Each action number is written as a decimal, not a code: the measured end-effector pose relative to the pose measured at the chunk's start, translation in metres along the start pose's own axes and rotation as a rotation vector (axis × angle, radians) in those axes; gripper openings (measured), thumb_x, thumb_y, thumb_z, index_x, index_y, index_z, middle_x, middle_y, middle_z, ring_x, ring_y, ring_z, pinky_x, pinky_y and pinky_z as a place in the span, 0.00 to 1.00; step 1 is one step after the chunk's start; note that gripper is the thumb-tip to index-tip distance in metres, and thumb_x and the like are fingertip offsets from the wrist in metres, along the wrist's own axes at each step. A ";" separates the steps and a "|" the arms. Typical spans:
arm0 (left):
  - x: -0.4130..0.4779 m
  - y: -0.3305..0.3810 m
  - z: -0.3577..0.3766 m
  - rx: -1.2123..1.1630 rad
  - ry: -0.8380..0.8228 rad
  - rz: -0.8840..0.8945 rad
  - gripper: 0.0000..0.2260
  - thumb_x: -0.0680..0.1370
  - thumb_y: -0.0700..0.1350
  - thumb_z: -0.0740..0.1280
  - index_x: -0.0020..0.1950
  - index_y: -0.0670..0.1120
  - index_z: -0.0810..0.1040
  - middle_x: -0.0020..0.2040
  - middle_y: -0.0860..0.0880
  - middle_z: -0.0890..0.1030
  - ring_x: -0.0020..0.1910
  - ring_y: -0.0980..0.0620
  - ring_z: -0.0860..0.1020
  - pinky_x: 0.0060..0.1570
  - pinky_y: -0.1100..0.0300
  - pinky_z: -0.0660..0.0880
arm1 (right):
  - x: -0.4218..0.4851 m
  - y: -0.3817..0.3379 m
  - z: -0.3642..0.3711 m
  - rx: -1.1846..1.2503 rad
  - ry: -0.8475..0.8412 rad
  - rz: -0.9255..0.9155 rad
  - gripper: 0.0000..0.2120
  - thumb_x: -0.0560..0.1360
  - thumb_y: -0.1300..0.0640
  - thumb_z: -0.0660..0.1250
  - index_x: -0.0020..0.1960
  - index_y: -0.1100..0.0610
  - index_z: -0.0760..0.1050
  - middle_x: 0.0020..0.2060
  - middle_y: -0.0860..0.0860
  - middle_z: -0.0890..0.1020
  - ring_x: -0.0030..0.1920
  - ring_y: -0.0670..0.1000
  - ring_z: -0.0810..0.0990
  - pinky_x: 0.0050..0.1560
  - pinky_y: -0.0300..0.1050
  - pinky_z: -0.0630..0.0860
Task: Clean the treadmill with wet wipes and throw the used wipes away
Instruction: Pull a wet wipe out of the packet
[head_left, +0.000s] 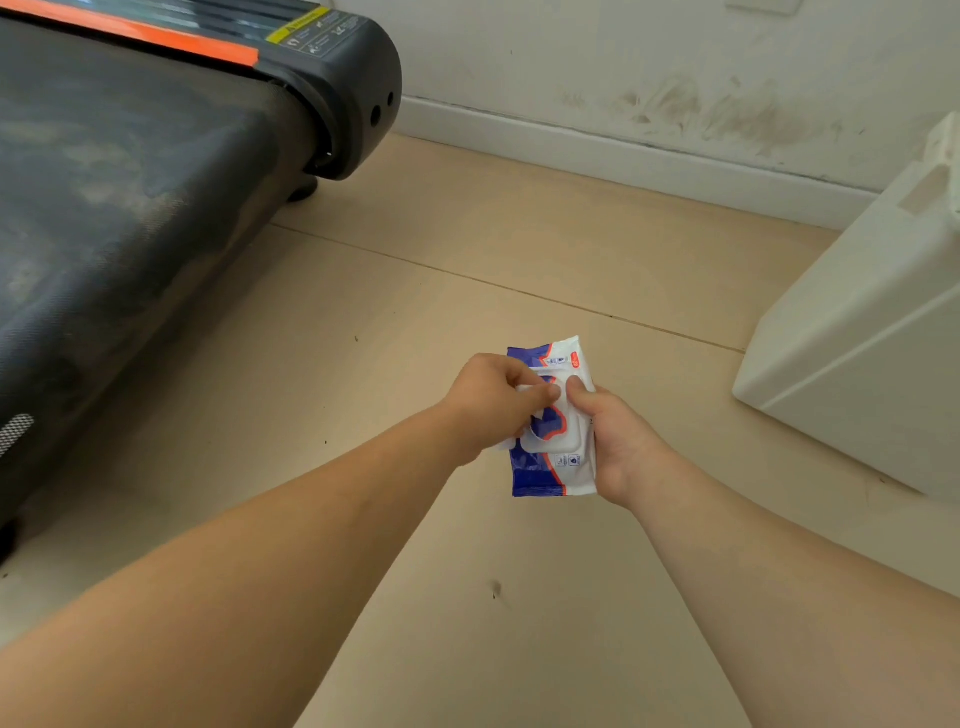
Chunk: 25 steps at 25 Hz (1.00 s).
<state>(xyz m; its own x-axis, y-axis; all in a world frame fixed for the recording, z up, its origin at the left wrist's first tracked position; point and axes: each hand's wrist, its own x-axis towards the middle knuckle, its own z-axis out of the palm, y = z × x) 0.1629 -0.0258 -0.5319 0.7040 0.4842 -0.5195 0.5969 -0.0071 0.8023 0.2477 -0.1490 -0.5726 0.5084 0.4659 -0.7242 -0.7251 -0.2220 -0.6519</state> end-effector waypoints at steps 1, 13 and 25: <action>0.001 0.001 -0.003 -0.060 -0.001 -0.031 0.12 0.78 0.50 0.74 0.40 0.43 0.81 0.32 0.49 0.81 0.29 0.51 0.76 0.32 0.60 0.78 | 0.001 0.001 -0.001 -0.049 0.046 -0.011 0.11 0.83 0.50 0.64 0.61 0.53 0.80 0.52 0.57 0.87 0.51 0.61 0.86 0.54 0.58 0.81; 0.005 -0.007 -0.007 -0.262 -0.173 -0.256 0.17 0.77 0.48 0.75 0.60 0.40 0.77 0.46 0.45 0.80 0.39 0.49 0.79 0.44 0.57 0.79 | 0.004 0.006 -0.030 -0.612 0.437 -0.091 0.19 0.78 0.52 0.69 0.68 0.54 0.77 0.60 0.52 0.82 0.59 0.59 0.82 0.61 0.52 0.78; 0.011 -0.015 -0.017 -0.333 -0.199 -0.171 0.09 0.78 0.39 0.73 0.57 0.40 0.81 0.49 0.42 0.85 0.43 0.49 0.83 0.42 0.60 0.80 | 0.003 -0.022 0.005 -0.250 0.087 -0.076 0.05 0.77 0.59 0.74 0.50 0.59 0.81 0.48 0.60 0.86 0.42 0.57 0.85 0.45 0.52 0.85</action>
<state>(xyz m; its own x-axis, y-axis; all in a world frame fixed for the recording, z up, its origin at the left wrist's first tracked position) 0.1553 -0.0056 -0.5451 0.6859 0.2754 -0.6735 0.5774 0.3573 0.7341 0.2626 -0.1389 -0.5596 0.6029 0.4168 -0.6803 -0.5514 -0.3986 -0.7329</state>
